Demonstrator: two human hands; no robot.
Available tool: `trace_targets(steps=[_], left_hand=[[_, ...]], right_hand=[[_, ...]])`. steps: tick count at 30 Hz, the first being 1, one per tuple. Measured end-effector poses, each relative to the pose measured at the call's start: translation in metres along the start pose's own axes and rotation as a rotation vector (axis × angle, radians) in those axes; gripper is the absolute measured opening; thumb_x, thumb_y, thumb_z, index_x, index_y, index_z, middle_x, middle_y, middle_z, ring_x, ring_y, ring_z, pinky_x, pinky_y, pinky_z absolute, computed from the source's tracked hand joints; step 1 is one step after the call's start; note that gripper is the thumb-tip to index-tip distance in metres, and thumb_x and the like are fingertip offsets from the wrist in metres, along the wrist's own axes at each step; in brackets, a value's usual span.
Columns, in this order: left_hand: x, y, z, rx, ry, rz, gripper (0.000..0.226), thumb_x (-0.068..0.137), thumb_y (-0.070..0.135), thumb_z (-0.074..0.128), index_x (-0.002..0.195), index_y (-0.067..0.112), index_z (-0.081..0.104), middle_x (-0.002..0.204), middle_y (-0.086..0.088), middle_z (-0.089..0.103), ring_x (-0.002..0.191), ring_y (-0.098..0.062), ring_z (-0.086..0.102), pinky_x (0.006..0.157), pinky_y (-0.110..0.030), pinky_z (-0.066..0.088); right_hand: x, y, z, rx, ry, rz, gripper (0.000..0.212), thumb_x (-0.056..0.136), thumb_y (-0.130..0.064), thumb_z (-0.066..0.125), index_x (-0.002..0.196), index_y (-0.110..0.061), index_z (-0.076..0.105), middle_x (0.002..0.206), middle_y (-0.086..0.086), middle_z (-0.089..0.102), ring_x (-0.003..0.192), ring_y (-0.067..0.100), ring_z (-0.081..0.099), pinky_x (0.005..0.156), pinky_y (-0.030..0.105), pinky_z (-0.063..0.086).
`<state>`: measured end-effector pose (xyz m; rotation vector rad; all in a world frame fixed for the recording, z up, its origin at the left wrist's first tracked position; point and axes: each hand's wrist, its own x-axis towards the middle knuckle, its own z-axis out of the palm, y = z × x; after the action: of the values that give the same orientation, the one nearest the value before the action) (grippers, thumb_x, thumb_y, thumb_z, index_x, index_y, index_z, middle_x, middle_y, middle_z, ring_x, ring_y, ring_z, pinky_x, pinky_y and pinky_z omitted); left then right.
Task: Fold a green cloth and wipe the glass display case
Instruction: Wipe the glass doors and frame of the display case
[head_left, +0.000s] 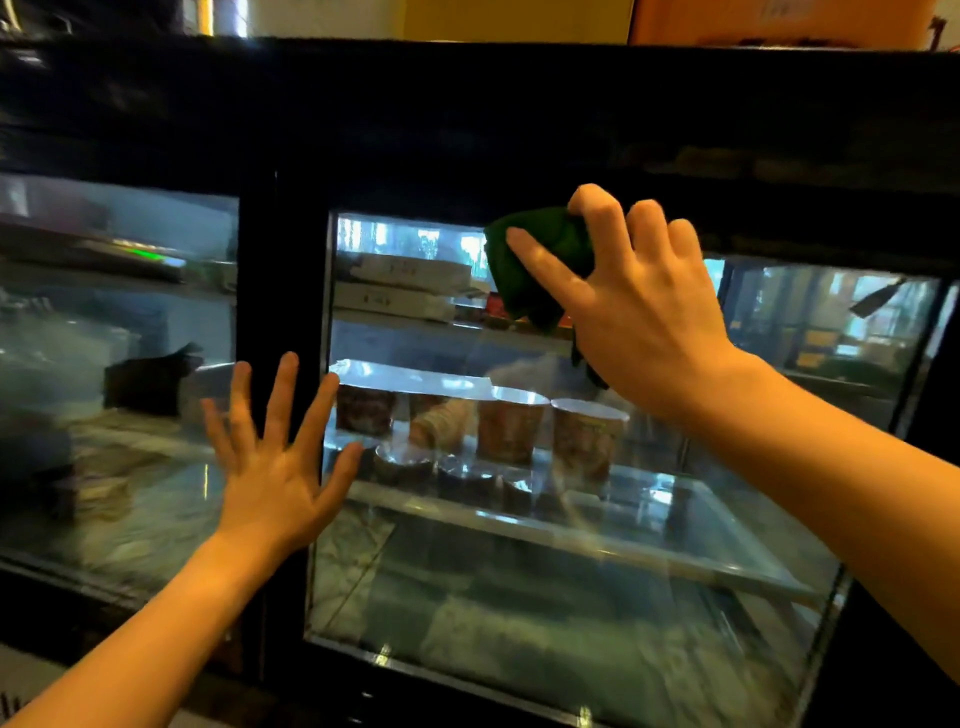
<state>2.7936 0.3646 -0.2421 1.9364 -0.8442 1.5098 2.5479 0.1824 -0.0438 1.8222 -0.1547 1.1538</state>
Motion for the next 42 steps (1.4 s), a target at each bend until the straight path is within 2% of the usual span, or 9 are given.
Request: trace_targets(steps=[4,8,11,15,19,26,33,36,42], left_hand=[[-0.003,-0.003,0.001,-0.014,-0.014,0.007,0.066,0.095,0.062,0.031,0.151,0.027,0.033,0.164,-0.01,0.01,0.149,-0.04,-0.003,0.112,-0.067,0.0],[0.002,0.001,-0.005,-0.064,-0.005,0.002,0.065,0.094,0.055,0.042,0.151,0.026,0.031,0.158,-0.03,0.007,0.146,-0.046,0.003,0.112,-0.069,0.004],[0.002,0.006,-0.011,-0.139,-0.001,-0.06,0.068,0.093,0.05,0.049,0.15,0.021,0.027,0.153,-0.04,0.009,0.145,-0.049,0.007,0.113,-0.068,0.006],[0.004,0.006,-0.017,-0.182,-0.023,-0.11,0.066,0.092,0.046,0.052,0.147,0.018,0.027,0.154,-0.036,0.013,0.144,-0.05,0.01,0.114,-0.067,0.008],[0.001,0.001,-0.014,-0.185,-0.059,-0.073,0.063,0.094,0.046,0.049,0.15,0.025,0.027,0.158,-0.027,0.012,0.147,-0.044,0.002,0.114,-0.068,0.007],[-0.004,-0.008,-0.01,-0.136,-0.088,-0.022,0.065,0.095,0.046,0.046,0.153,0.024,0.028,0.159,-0.028,0.01,0.147,-0.046,0.001,0.116,-0.065,0.003],[-0.006,-0.013,-0.014,-0.185,-0.081,0.008,0.059,0.1,0.034,0.044,0.153,0.018,0.023,0.158,-0.03,0.014,0.145,-0.045,0.002,0.115,-0.064,0.003],[-0.006,-0.013,-0.014,-0.183,-0.083,0.005,0.059,0.1,0.032,0.045,0.152,0.015,0.024,0.157,-0.032,0.015,0.144,-0.047,0.004,0.115,-0.066,0.005],[-0.005,-0.015,-0.017,-0.275,-0.047,-0.018,0.067,0.097,0.03,0.055,0.149,0.011,0.018,0.152,-0.043,0.006,0.144,-0.049,0.002,0.116,-0.065,0.005]], right_hand=[[0.0,-0.006,0.0,0.003,-0.04,-0.002,0.06,0.096,-0.007,0.036,0.153,-0.025,0.032,0.137,0.021,0.014,0.1,0.044,0.052,0.069,0.044,0.036],[0.001,-0.015,-0.003,0.012,-0.053,0.075,0.059,0.095,-0.005,0.041,0.151,-0.022,0.036,0.142,0.032,0.043,0.101,0.047,0.054,0.066,0.044,0.041],[-0.001,-0.043,0.0,0.062,-0.094,0.1,0.062,0.095,-0.006,0.037,0.154,-0.02,0.028,0.147,0.028,0.019,0.106,0.05,0.052,0.06,0.042,0.038],[-0.009,-0.09,-0.001,0.138,-0.109,0.068,0.062,0.092,-0.022,0.047,0.152,-0.013,0.036,0.146,0.03,0.037,0.101,0.048,0.055,0.057,0.037,0.035],[-0.026,-0.13,0.004,0.238,-0.13,0.039,0.069,0.088,-0.041,0.05,0.151,-0.014,0.037,0.141,0.018,0.019,0.1,0.043,0.052,0.063,0.04,0.045],[-0.083,-0.199,0.015,0.312,-0.141,-0.138,0.058,0.087,-0.027,0.052,0.145,-0.019,0.05,0.138,0.01,0.058,0.084,0.031,0.057,0.063,0.037,0.047],[-0.132,-0.238,0.022,0.341,-0.151,-0.259,0.058,0.089,-0.02,0.04,0.147,-0.016,0.048,0.139,0.013,0.045,0.09,0.033,0.038,0.062,0.037,0.046],[-0.153,-0.251,0.023,0.382,-0.178,-0.282,0.057,0.087,-0.023,0.047,0.143,-0.017,0.052,0.133,0.007,0.057,0.087,0.032,0.044,0.06,0.036,0.046],[-0.187,-0.271,0.023,0.496,-0.242,-0.41,0.055,0.086,-0.027,0.048,0.14,-0.017,0.057,0.134,0.011,0.038,0.085,0.027,0.058,0.059,0.035,0.051]])
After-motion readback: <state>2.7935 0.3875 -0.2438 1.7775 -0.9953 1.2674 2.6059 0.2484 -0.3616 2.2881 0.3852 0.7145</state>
